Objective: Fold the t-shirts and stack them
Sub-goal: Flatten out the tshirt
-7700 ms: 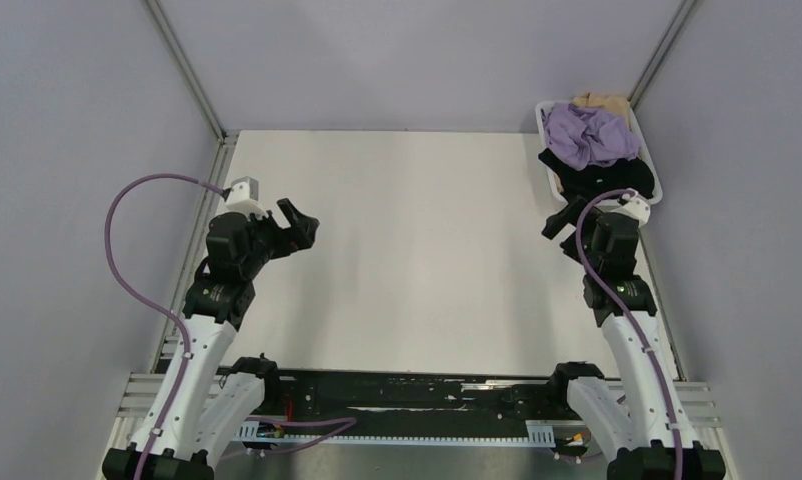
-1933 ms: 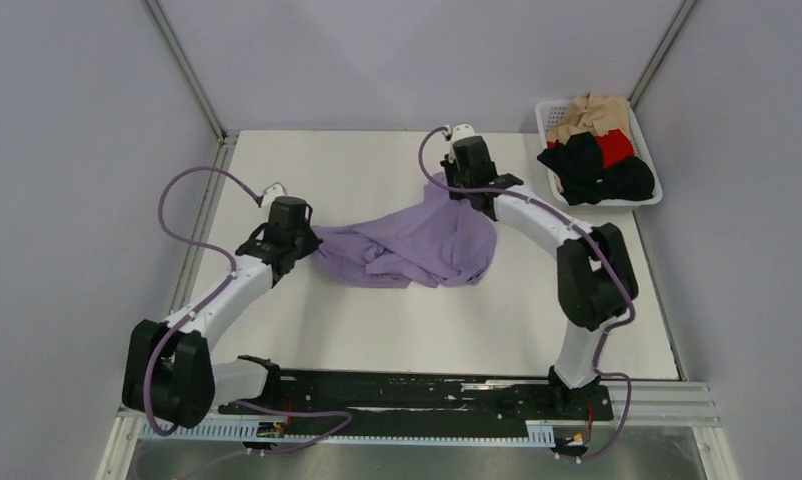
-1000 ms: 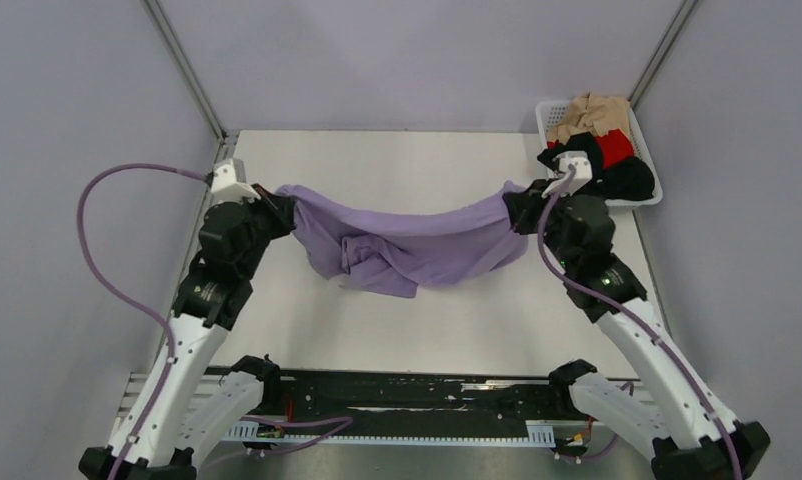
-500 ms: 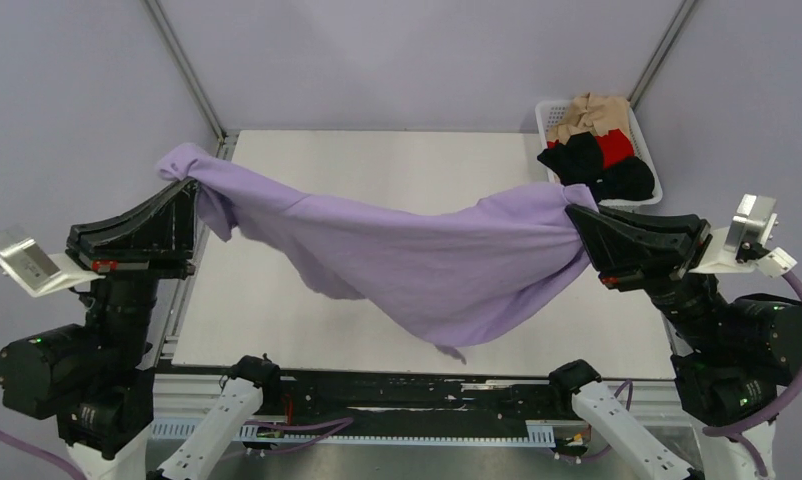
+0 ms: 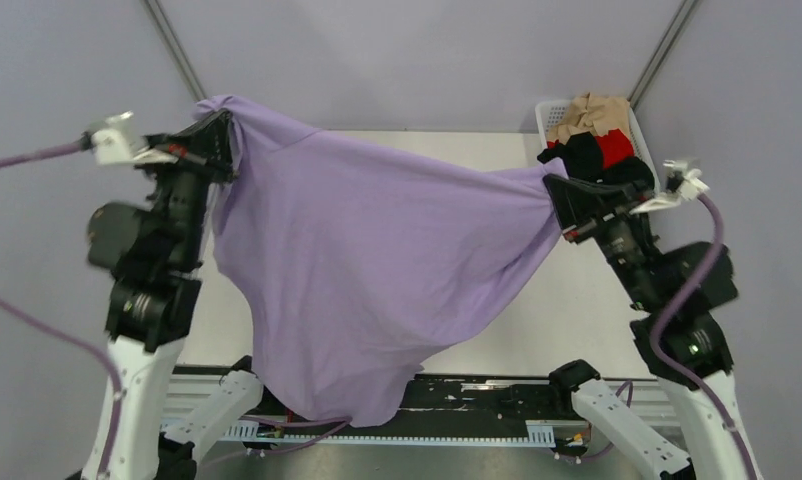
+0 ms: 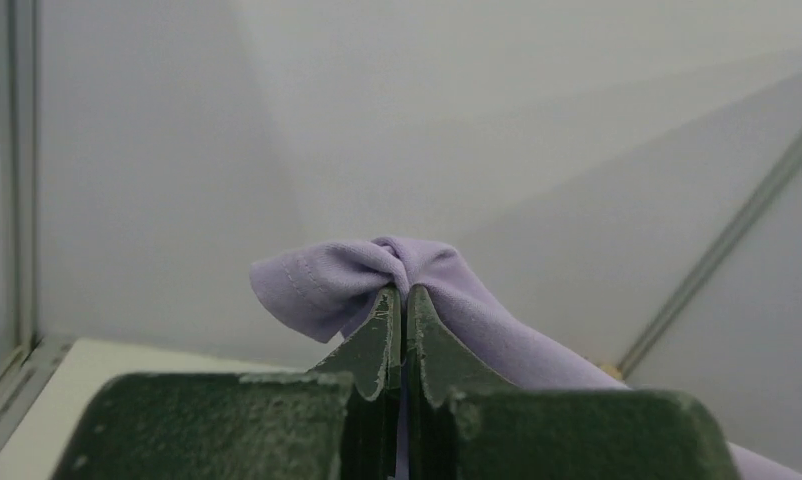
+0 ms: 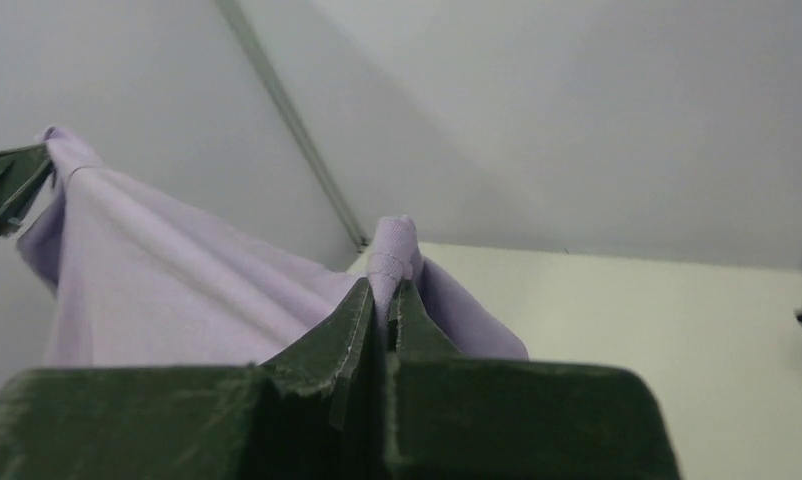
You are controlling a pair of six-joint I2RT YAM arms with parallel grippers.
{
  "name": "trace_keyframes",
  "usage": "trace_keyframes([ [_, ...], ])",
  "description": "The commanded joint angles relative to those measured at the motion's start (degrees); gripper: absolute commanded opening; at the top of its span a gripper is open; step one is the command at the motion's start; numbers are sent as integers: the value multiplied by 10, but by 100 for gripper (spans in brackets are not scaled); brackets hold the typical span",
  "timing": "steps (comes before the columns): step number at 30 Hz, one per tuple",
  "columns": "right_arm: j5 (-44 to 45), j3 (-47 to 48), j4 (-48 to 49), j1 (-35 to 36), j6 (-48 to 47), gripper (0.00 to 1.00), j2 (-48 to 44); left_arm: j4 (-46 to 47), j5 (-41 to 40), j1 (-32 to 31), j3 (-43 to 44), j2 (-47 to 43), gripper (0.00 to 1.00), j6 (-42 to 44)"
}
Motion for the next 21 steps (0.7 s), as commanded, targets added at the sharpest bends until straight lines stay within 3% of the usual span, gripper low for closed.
trace_keyframes([
  [1,253,-73,-33,-3,70,4,97,34,-208,3,-54,159,0,52],
  [5,336,-106,-38,-20,107,9,257,80,-198,32,-38,352,4,47],
  [7,310,-89,-35,-60,130,11,353,94,-201,49,9,471,12,41],
  [9,251,-37,-22,-111,123,25,457,74,-202,60,92,589,28,37],
  [10,221,4,-22,-131,108,40,512,35,-199,64,125,657,59,35],
  [11,203,49,-35,-143,95,58,557,12,-200,64,195,711,79,35],
  [12,205,93,-61,-148,90,67,595,-32,-199,64,229,732,95,33],
  [14,227,149,-100,-148,87,95,636,-77,-197,64,296,765,99,27],
  [15,232,155,-106,-148,90,99,640,-84,-195,64,310,764,99,22],
  [18,229,120,-98,-148,107,100,621,-83,-161,64,274,725,100,6],
  [21,204,56,-88,-148,127,100,581,-75,-137,58,182,652,100,-13],
])
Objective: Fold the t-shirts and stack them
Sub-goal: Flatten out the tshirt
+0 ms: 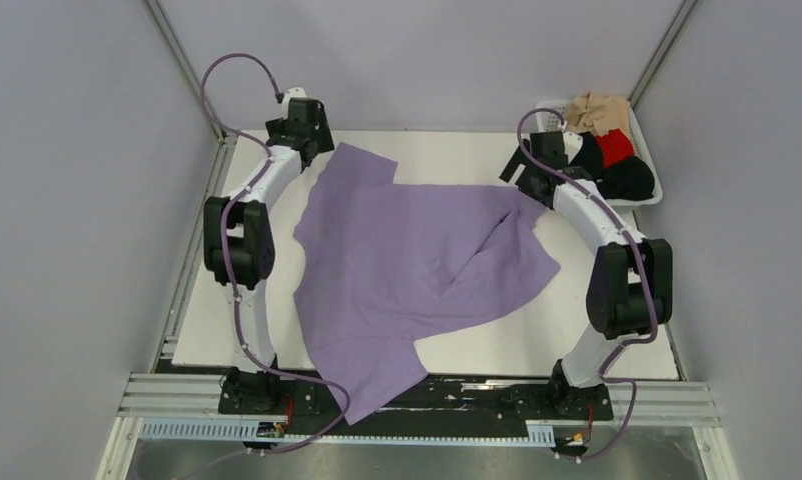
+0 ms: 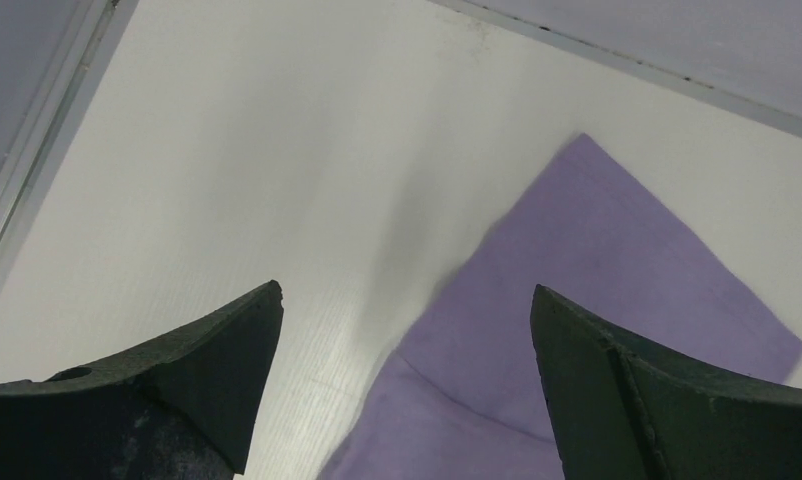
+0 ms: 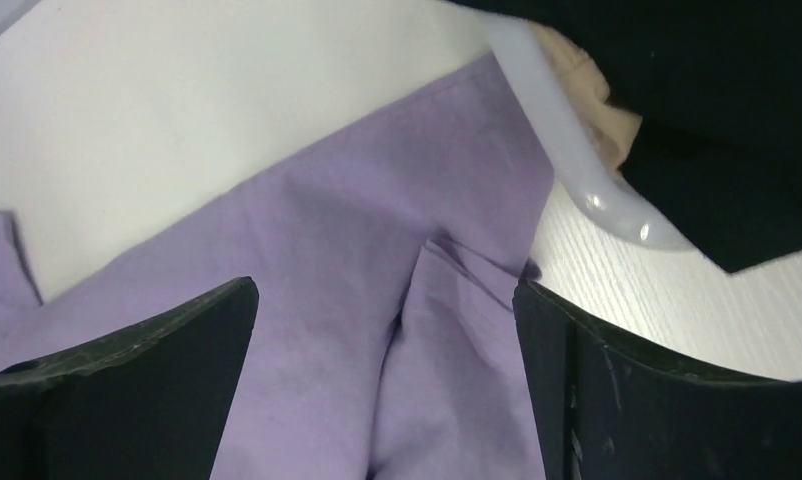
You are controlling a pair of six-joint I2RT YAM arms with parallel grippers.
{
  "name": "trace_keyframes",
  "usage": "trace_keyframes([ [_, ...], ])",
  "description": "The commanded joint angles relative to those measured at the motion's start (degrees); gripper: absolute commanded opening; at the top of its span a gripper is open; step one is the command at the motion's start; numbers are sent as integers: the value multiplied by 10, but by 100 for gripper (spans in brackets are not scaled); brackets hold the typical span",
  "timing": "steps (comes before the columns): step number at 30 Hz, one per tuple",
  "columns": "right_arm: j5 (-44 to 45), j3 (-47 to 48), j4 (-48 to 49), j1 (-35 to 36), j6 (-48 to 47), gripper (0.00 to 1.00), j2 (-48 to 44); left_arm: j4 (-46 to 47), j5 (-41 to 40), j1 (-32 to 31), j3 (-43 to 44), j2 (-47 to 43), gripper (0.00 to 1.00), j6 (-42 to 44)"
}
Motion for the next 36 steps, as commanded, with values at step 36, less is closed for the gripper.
trace_keyframes([
  [36,-208,-568,-28,7,279,100,-430,115,198,-58,-549,-337,100,-194],
])
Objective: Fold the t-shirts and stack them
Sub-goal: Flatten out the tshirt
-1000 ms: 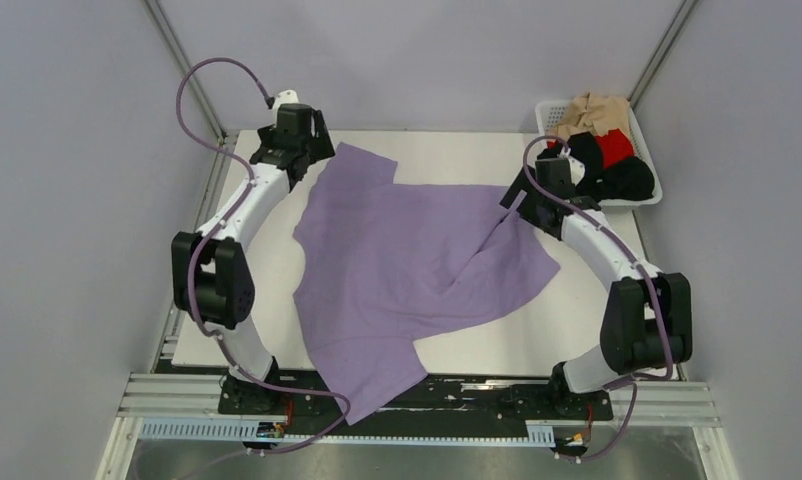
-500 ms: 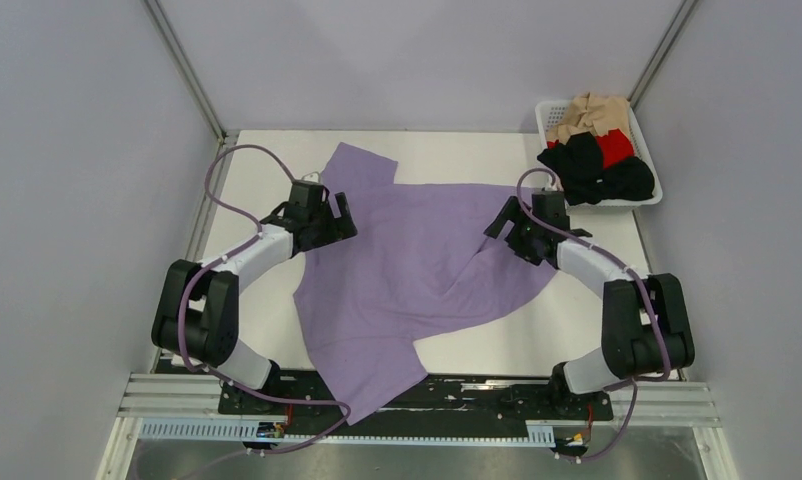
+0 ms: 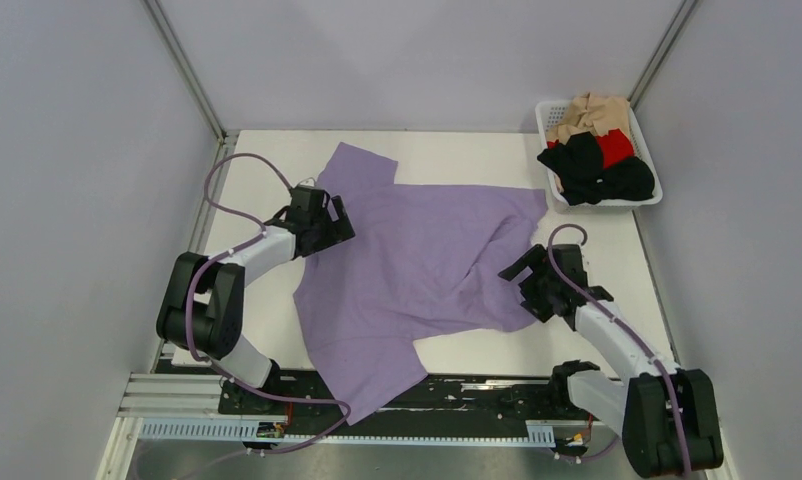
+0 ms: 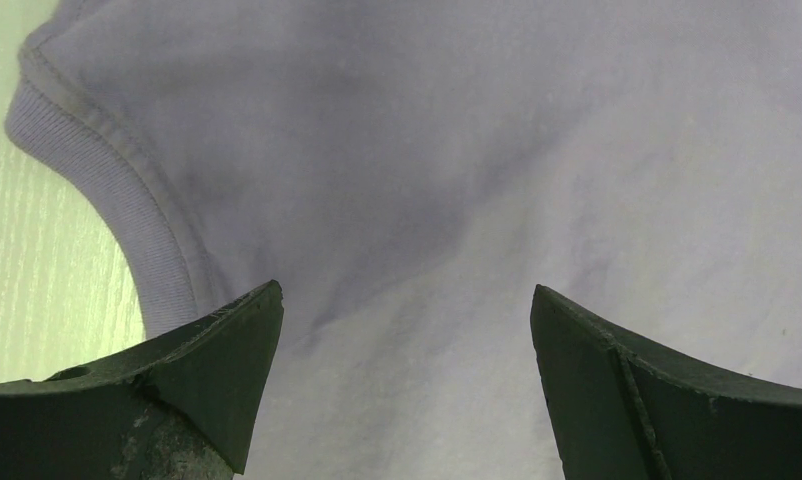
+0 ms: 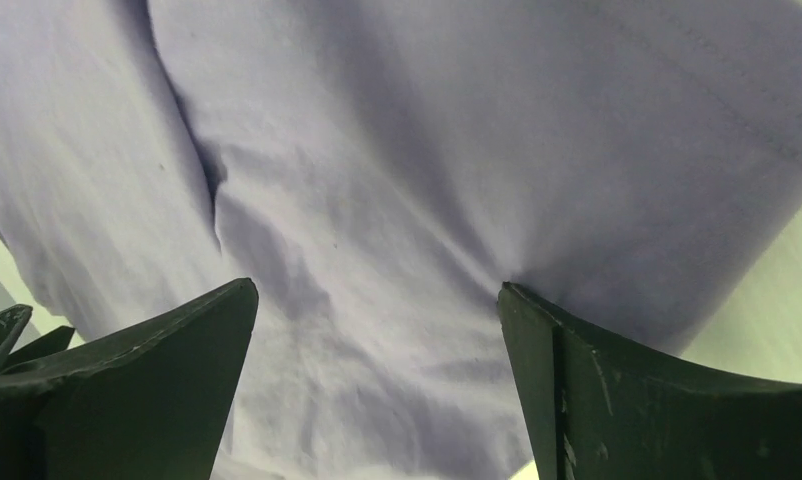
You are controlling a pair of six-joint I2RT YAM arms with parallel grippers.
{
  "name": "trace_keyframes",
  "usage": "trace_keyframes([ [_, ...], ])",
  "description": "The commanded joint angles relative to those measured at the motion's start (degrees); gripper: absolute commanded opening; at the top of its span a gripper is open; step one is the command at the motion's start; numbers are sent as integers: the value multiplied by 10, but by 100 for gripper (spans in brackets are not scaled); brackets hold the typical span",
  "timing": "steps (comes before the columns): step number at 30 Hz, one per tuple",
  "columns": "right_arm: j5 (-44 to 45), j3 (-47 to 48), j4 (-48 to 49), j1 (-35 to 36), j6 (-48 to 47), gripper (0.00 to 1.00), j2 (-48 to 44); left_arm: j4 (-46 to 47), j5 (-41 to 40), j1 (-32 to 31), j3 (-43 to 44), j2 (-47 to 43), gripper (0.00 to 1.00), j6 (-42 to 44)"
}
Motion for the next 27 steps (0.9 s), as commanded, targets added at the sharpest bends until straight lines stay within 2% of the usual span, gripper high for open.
trace_keyframes([
  [1,-22,-38,-143,3,81,100,-68,16,-21,10,-8,-12,100,-14],
  [4,-24,-39,-214,8,98,100,-84,7,-24,18,-10,-16,100,-16],
  [7,-32,-42,-240,18,113,100,-91,4,-22,24,-12,-17,100,-15],
  [15,20,23,-349,103,151,100,-99,-20,-30,40,-4,-14,100,-8],
  [22,151,110,-302,126,49,100,-110,-52,-11,46,15,-8,100,1],
  [27,178,148,-206,127,-38,100,-110,-76,10,43,19,-57,100,-5],
])
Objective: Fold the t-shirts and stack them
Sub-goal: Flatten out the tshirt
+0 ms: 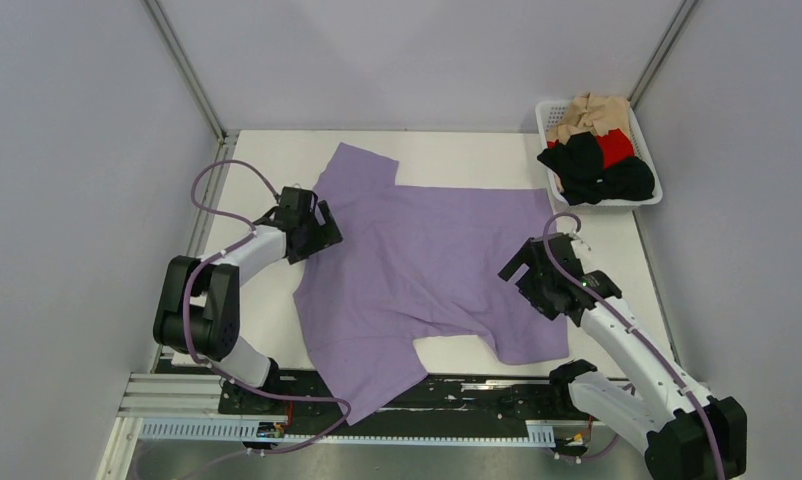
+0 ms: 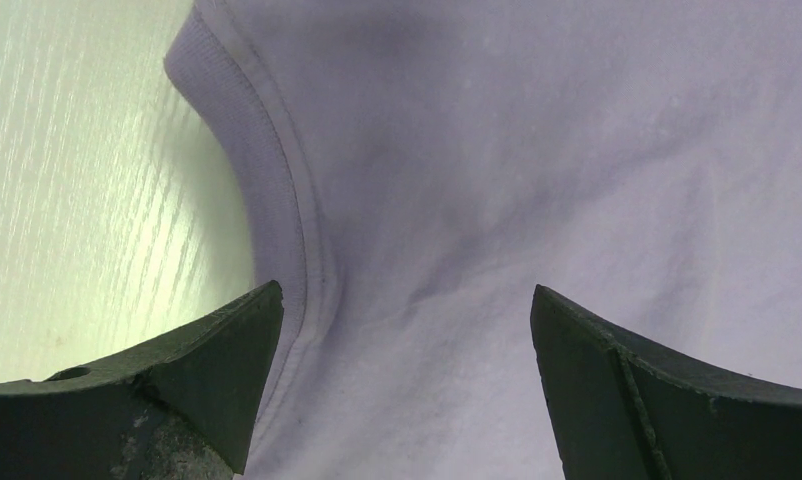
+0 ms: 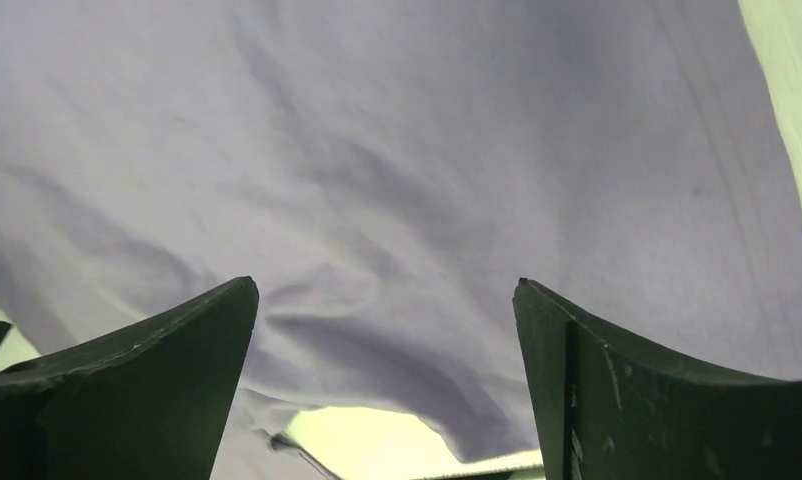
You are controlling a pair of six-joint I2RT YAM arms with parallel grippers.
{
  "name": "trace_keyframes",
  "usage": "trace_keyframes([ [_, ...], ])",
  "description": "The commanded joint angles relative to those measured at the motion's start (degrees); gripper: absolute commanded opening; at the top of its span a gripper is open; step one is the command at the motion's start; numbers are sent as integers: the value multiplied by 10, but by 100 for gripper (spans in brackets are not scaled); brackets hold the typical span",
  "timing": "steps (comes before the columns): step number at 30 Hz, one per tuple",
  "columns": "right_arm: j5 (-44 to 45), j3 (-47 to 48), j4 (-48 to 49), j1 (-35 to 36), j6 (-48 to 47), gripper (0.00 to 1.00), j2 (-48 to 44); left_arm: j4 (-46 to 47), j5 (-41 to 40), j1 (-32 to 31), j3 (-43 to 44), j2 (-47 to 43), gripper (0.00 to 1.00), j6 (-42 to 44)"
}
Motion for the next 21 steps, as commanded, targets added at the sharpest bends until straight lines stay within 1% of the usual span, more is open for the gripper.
trace_keyframes([
  [1,52,37,117,3,-96,100,-10,-27,12,-8,26,-62,100,-6],
  [4,40,12,200,3,-118,100,-9,-65,-3,-36,38,-90,100,-17],
  [6,47,-4,242,3,-118,100,-2,-69,14,-59,38,-94,100,-26],
  [9,53,-14,285,3,-121,100,19,-40,83,-91,14,-81,100,-43],
  [11,51,-10,298,2,-134,100,40,-15,111,-100,-3,-66,100,-53],
  [13,52,0,300,1,-146,100,69,-23,100,-102,-14,-48,100,-60],
  [17,52,11,301,-2,-155,100,115,-52,48,-100,-17,-18,100,-72],
  [19,51,12,301,-6,-154,100,132,-67,28,-92,-12,-5,100,-66],
  [21,52,12,301,-13,-159,100,147,-84,17,-68,-8,10,100,-54],
])
